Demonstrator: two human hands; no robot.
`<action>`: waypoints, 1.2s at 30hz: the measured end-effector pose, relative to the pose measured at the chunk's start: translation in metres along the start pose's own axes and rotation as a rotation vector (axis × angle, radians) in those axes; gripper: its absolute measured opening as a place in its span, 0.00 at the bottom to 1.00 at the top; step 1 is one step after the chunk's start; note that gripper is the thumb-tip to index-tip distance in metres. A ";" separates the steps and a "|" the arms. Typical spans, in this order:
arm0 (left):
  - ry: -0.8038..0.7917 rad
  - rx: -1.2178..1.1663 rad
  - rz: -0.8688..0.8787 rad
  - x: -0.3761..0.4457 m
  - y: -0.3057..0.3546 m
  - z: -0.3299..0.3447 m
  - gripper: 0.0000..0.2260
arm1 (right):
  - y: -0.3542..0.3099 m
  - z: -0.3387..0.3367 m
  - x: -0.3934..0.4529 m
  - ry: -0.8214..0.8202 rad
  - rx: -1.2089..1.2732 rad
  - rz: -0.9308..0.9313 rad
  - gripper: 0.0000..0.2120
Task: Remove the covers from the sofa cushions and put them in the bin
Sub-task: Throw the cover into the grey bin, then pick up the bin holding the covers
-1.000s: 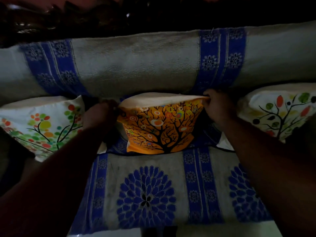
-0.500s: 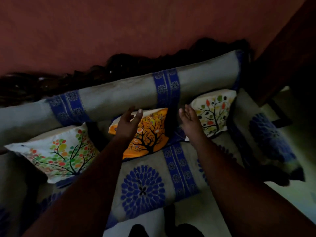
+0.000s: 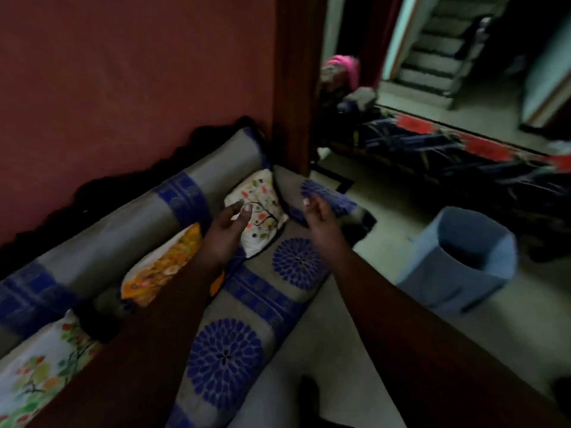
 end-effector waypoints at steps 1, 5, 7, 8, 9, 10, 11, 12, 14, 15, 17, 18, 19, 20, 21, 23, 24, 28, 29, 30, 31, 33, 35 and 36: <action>-0.046 -0.006 -0.010 -0.002 0.008 0.020 0.25 | -0.001 -0.018 -0.018 0.038 0.011 0.002 0.31; -0.260 -0.019 0.032 0.000 0.041 0.118 0.10 | 0.000 -0.119 -0.095 0.254 0.023 0.019 0.26; -0.370 0.005 0.060 -0.001 0.058 0.168 0.13 | 0.007 -0.172 -0.128 0.362 0.009 0.050 0.27; -0.410 0.014 0.067 0.003 0.063 0.188 0.15 | 0.008 -0.192 -0.142 0.408 -0.004 0.070 0.27; -0.443 0.016 0.076 0.004 0.071 0.212 0.18 | 0.010 -0.214 -0.156 0.458 -0.012 0.081 0.27; -0.476 0.029 0.082 0.006 0.082 0.241 0.21 | 0.011 -0.241 -0.172 0.519 -0.011 0.089 0.27; -0.487 0.056 0.092 0.009 0.086 0.262 0.23 | 0.014 -0.260 -0.184 0.570 -0.016 0.109 0.27; -0.508 0.083 0.100 0.011 0.092 0.292 0.23 | 0.017 -0.286 -0.199 0.621 -0.018 0.121 0.26; -0.529 0.106 0.101 0.018 0.094 0.334 0.24 | 0.025 -0.322 -0.220 0.681 -0.013 0.132 0.26; -0.558 0.129 0.088 0.020 0.093 0.362 0.26 | 0.032 -0.344 -0.233 0.717 0.001 0.133 0.25; -0.599 0.147 0.081 0.025 0.091 0.413 0.25 | 0.049 -0.385 -0.249 0.750 0.029 0.148 0.26; -0.604 0.155 0.082 0.029 0.090 0.433 0.25 | 0.055 -0.400 -0.255 0.751 0.042 0.161 0.26; -0.612 0.161 0.084 0.033 0.089 0.453 0.25 | 0.063 -0.416 -0.259 0.754 0.053 0.165 0.26; -0.629 0.169 0.084 0.038 0.090 0.479 0.24 | 0.070 -0.438 -0.261 0.754 0.060 0.169 0.26; -0.651 0.185 0.088 0.044 0.087 0.497 0.25 | 0.076 -0.454 -0.262 0.758 0.065 0.173 0.25; -0.672 0.204 0.080 0.055 0.086 0.533 0.27 | 0.086 -0.485 -0.262 0.767 0.077 0.188 0.25; -0.683 0.205 0.073 0.060 0.085 0.548 0.28 | 0.090 -0.498 -0.260 0.765 0.083 0.191 0.24; -0.735 0.218 0.030 0.091 0.076 0.603 0.28 | 0.110 -0.553 -0.239 0.775 0.086 0.232 0.24; -0.742 0.217 0.020 0.102 0.072 0.613 0.27 | 0.115 -0.565 -0.231 0.777 0.085 0.238 0.23; -0.741 0.223 0.000 0.118 0.066 0.625 0.27 | 0.123 -0.579 -0.219 0.777 0.086 0.256 0.23; -0.743 0.236 -0.006 0.131 0.061 0.634 0.28 | 0.131 -0.589 -0.209 0.773 0.086 0.275 0.24; -0.746 0.272 -0.016 0.166 0.050 0.656 0.28 | 0.150 -0.610 -0.185 0.763 0.099 0.312 0.24; -0.762 0.298 -0.032 0.205 0.035 0.678 0.28 | 0.169 -0.630 -0.157 0.758 0.106 0.341 0.23; -0.770 0.316 -0.045 0.221 0.029 0.687 0.28 | 0.178 -0.639 -0.146 0.756 0.100 0.361 0.23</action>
Point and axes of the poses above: each hand's wrist, its own x-axis towards the middle knuckle, its own z-axis out of the palm, y = z × x, the point moved 4 cm from there along x, towards the middle knuckle, and after that the axes turned 13 degrees about -y, right-handed, at the moved point
